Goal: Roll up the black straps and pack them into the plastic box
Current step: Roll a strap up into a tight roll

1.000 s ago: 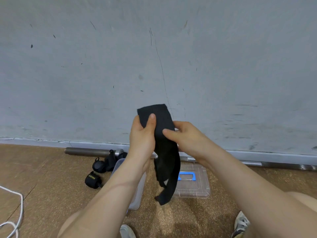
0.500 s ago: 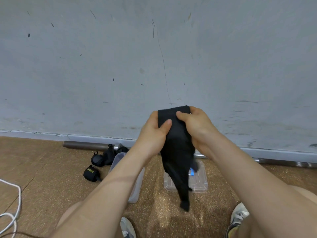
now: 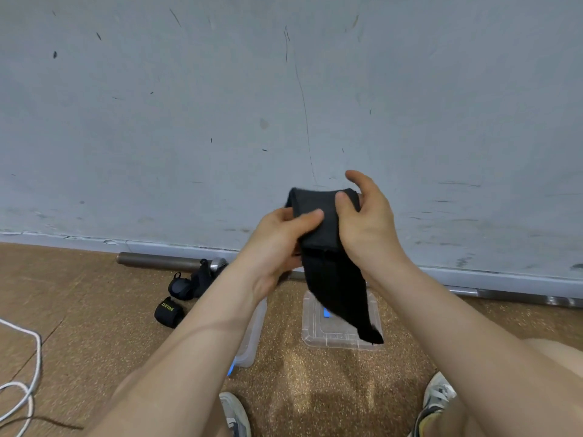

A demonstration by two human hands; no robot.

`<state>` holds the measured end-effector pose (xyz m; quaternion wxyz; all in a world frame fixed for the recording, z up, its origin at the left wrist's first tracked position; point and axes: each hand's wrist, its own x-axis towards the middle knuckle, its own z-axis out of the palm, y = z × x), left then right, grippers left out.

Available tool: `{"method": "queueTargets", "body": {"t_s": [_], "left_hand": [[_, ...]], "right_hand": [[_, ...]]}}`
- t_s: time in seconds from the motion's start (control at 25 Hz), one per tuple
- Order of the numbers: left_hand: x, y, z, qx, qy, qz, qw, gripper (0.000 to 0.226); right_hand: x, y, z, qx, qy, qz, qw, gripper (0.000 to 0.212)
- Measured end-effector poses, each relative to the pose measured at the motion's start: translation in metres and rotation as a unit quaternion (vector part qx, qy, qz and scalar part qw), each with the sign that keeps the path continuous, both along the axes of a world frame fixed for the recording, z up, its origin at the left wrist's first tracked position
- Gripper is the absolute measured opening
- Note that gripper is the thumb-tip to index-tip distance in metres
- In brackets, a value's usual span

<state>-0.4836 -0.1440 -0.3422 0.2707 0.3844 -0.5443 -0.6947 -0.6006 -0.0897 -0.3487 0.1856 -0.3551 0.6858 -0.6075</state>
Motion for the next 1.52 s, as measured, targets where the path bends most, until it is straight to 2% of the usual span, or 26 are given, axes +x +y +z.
{"method": "queueTargets", "body": {"t_s": [0.08, 0.2, 0.32, 0.4, 0.48, 0.56, 0.64, 0.76, 0.84, 0.92, 1.0, 1.12, 1.2, 1.24, 1.32, 1.4, 1.48, 1.52], "left_hand": [[-0.005, 0.005, -0.003, -0.048, -0.014, 0.018, 0.999, 0.012], [-0.006, 0.001, -0.004, -0.038, -0.007, 0.054, 0.998, 0.021], [-0.004, 0.002, -0.005, -0.01, 0.017, 0.005, 1.0, 0.022], [-0.005, 0.005, -0.005, -0.026, 0.016, 0.006, 1.0, 0.022], [-0.006, 0.005, -0.002, -0.038, 0.018, 0.066, 0.997, 0.02], [-0.008, 0.0, 0.0, -0.028, 0.034, 0.127, 0.991, 0.018], [-0.008, -0.002, 0.0, -0.006, 0.05, 0.165, 0.985, 0.019], [-0.007, -0.003, 0.002, -0.003, 0.059, 0.206, 0.977, 0.026], [-0.006, -0.002, 0.005, -0.016, 0.078, 0.226, 0.971, 0.033], [-0.005, -0.001, 0.006, -0.027, 0.09, 0.234, 0.968, 0.038], [-0.004, 0.0, 0.007, -0.038, 0.092, 0.231, 0.968, 0.031], [-0.003, -0.001, 0.007, -0.048, 0.096, 0.214, 0.971, 0.014], [-0.004, -0.002, 0.005, -0.056, 0.088, 0.19, 0.976, 0.016], [-0.005, -0.002, 0.005, -0.064, 0.079, 0.179, 0.979, 0.019], [-0.006, -0.002, 0.004, -0.097, 0.062, 0.165, 0.98, 0.026], [-0.006, 0.0, 0.004, -0.132, 0.046, 0.154, 0.978, 0.03], [-0.006, 0.002, 0.004, -0.154, 0.031, 0.148, 0.977, 0.032], [-0.006, 0.003, 0.005, -0.162, 0.023, 0.151, 0.975, 0.032]], "right_hand": [[-0.003, 0.002, 0.004, 0.059, -0.012, 0.058, 0.996, 0.052], [-0.001, 0.006, 0.011, 0.142, 0.056, 0.192, 0.969, 0.059], [-0.008, 0.011, 0.015, 0.137, 0.048, 0.206, 0.968, 0.054], [-0.014, 0.015, 0.02, 0.17, 0.047, 0.237, 0.955, 0.06], [-0.018, 0.019, 0.025, 0.212, 0.143, 0.235, 0.938, 0.068], [-0.017, 0.022, 0.027, 0.194, 0.234, 0.188, 0.934, 0.062], [-0.014, 0.022, 0.025, 0.146, 0.281, 0.167, 0.934, 0.047], [-0.013, 0.018, 0.021, 0.132, 0.318, 0.152, 0.926, 0.025], [-0.017, 0.014, 0.021, 0.12, 0.29, 0.137, 0.939, 0.015], [-0.02, 0.013, 0.025, 0.101, 0.194, 0.139, 0.966, 0.017], [-0.025, 0.013, 0.031, 0.097, 0.104, 0.151, 0.978, 0.022], [-0.034, 0.017, 0.036, 0.142, 0.016, 0.167, 0.975, 0.021], [-0.038, 0.017, 0.038, 0.173, -0.023, 0.142, 0.974, 0.018], [-0.039, 0.016, 0.038, 0.171, -0.058, 0.131, 0.975, 0.013], [-0.035, 0.016, 0.037, 0.134, -0.185, 0.146, 0.963, 0.004], [-0.03, 0.018, 0.035, 0.103, -0.273, 0.182, 0.939, 0.009], [-0.021, 0.018, 0.031, 0.094, -0.28, 0.2, 0.934, 0.015], [-0.016, 0.017, 0.029, 0.094, -0.247, 0.193, 0.945, 0.027]]}}
